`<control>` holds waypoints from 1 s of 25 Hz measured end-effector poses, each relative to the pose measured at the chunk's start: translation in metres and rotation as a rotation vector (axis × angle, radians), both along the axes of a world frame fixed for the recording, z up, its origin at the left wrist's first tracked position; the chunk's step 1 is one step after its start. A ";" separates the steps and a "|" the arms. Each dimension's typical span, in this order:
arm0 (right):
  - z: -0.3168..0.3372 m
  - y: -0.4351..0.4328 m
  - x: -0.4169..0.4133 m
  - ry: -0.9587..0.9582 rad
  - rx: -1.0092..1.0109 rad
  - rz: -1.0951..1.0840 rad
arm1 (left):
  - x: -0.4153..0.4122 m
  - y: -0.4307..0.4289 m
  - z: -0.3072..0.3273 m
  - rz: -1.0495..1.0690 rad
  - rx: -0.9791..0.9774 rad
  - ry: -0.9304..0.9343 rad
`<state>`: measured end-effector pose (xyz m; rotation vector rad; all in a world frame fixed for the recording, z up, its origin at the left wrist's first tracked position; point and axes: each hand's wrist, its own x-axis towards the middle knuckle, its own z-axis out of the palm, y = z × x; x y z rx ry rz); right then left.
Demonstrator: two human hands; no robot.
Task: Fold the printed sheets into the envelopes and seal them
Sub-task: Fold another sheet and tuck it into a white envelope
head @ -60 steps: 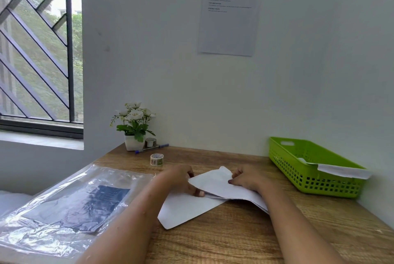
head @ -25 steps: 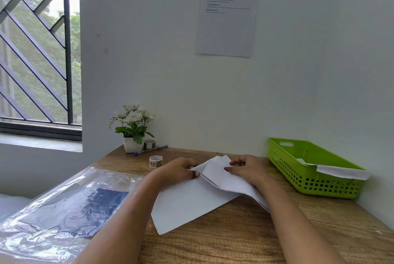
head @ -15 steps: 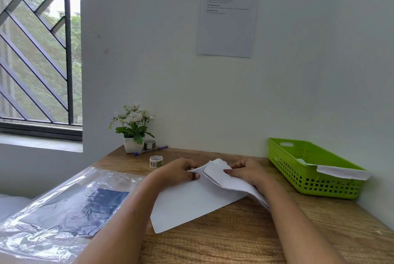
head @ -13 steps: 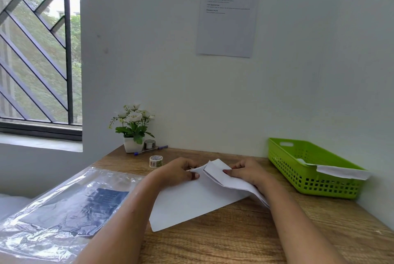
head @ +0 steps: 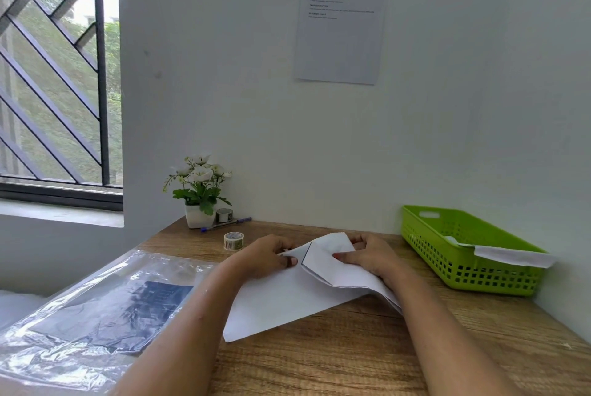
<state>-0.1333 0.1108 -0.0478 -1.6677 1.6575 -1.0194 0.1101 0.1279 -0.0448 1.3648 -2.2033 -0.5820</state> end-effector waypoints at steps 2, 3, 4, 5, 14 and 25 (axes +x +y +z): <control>0.003 0.003 0.001 0.028 -0.012 -0.012 | 0.000 0.000 0.000 0.027 -0.002 -0.009; 0.004 0.004 0.002 0.036 -0.016 -0.017 | 0.000 0.000 0.000 0.036 -0.001 -0.011; 0.004 0.004 0.002 0.040 -0.022 -0.023 | 0.000 0.001 0.001 0.040 -0.002 -0.012; 0.003 0.003 0.002 0.044 -0.022 -0.026 | -0.001 0.002 0.001 0.045 -0.007 -0.012; 0.006 0.003 -0.003 -0.046 0.084 0.108 | -0.005 0.008 0.010 0.257 -0.354 -0.189; 0.037 0.036 0.024 -0.978 0.151 0.031 | -0.042 0.024 0.002 0.277 -0.612 -0.209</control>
